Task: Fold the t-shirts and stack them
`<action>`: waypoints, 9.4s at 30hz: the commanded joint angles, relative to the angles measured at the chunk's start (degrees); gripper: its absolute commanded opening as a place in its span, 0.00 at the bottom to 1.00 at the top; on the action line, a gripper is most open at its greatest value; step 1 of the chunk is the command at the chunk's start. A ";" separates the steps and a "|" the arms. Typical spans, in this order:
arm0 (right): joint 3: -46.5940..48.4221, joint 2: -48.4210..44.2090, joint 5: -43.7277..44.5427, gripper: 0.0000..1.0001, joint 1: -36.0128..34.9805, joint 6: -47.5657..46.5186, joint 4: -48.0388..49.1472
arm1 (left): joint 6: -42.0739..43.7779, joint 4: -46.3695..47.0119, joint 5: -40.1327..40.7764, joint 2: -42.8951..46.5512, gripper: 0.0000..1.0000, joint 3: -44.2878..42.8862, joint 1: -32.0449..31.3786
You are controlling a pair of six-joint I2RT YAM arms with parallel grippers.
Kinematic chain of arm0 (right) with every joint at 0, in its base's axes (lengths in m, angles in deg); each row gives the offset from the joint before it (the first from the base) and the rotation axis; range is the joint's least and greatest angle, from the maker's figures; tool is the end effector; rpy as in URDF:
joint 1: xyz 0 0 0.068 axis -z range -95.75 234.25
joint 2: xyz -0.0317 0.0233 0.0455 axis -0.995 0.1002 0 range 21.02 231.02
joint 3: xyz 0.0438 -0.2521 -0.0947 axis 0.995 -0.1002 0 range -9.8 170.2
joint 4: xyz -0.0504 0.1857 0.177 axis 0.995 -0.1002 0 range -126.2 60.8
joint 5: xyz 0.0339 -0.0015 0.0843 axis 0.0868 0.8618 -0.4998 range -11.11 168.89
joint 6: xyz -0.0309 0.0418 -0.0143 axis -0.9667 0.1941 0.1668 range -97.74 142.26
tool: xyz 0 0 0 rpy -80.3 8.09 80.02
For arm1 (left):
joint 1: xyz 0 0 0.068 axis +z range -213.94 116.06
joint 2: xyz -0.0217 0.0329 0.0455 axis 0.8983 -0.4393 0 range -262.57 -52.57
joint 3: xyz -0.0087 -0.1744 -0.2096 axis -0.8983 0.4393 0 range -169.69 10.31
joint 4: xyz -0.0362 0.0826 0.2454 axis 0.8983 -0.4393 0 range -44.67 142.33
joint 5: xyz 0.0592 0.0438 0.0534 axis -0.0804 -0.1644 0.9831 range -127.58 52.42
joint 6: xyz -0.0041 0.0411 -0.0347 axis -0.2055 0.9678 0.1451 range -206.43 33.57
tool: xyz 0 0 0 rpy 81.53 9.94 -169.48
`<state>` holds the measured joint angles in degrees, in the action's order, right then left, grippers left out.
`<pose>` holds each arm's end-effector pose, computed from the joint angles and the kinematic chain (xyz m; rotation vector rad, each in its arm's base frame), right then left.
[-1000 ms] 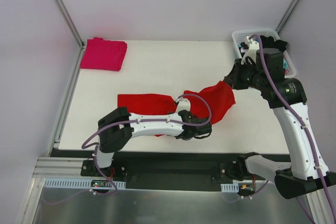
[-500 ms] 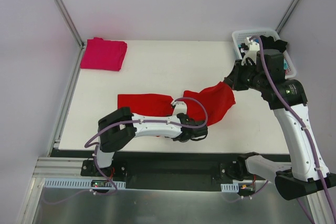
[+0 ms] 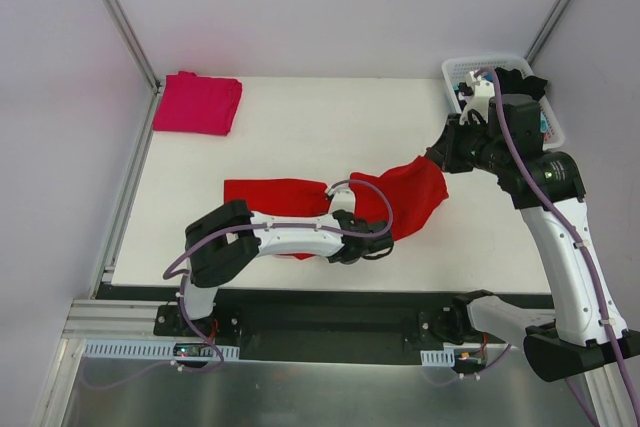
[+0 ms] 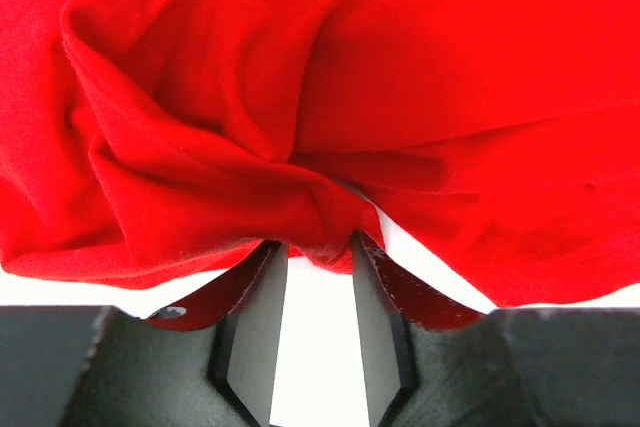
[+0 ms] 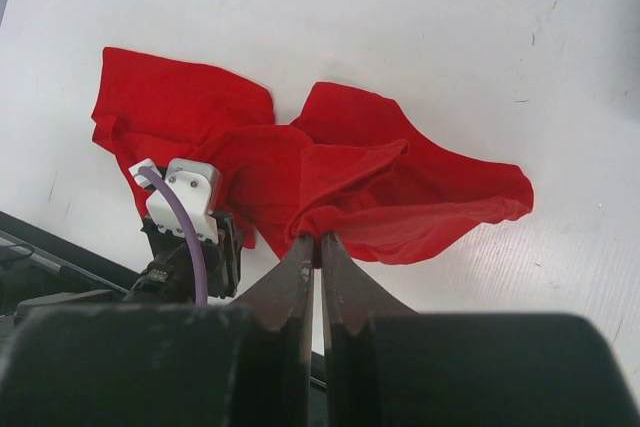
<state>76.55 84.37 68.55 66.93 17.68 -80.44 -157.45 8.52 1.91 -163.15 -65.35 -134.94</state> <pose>0.1888 0.0655 0.4488 -0.5025 2.0090 0.3233 0.1412 -0.3405 0.1701 -0.0864 2.4287 0.0570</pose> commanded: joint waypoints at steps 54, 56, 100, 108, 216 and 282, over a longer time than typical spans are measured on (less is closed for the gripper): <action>27.73 7.92 -5.64 0.01 13.44 2.73 -4.66 | 32.61 -41.79 8.15 37.11 0.00 -39.84 20.02; 29.39 9.06 -8.52 0.01 15.20 4.04 -3.69 | 32.97 -41.62 8.24 36.32 0.00 -38.96 20.90; 38.47 18.84 -48.53 0.01 31.22 55.12 38.50 | 55.38 -17.97 -31.50 37.91 0.00 -42.87 50.08; 35.04 13.29 -50.47 0.01 27.78 46.98 34.38 | 51.25 -19.74 -32.19 35.08 0.00 -51.44 50.08; 49.99 8.28 23.88 0.01 -12.74 -22.49 25.58 | 58.46 -5.14 -27.36 41.15 0.00 -46.51 50.08; 42.77 2.57 17.38 0.01 -12.74 -16.87 26.37 | 59.34 -3.47 -24.81 50.91 0.00 -34.82 50.00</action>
<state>119.39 88.02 85.13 54.21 1.17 -56.92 -99.03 3.10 -23.90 -113.12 -99.40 -85.22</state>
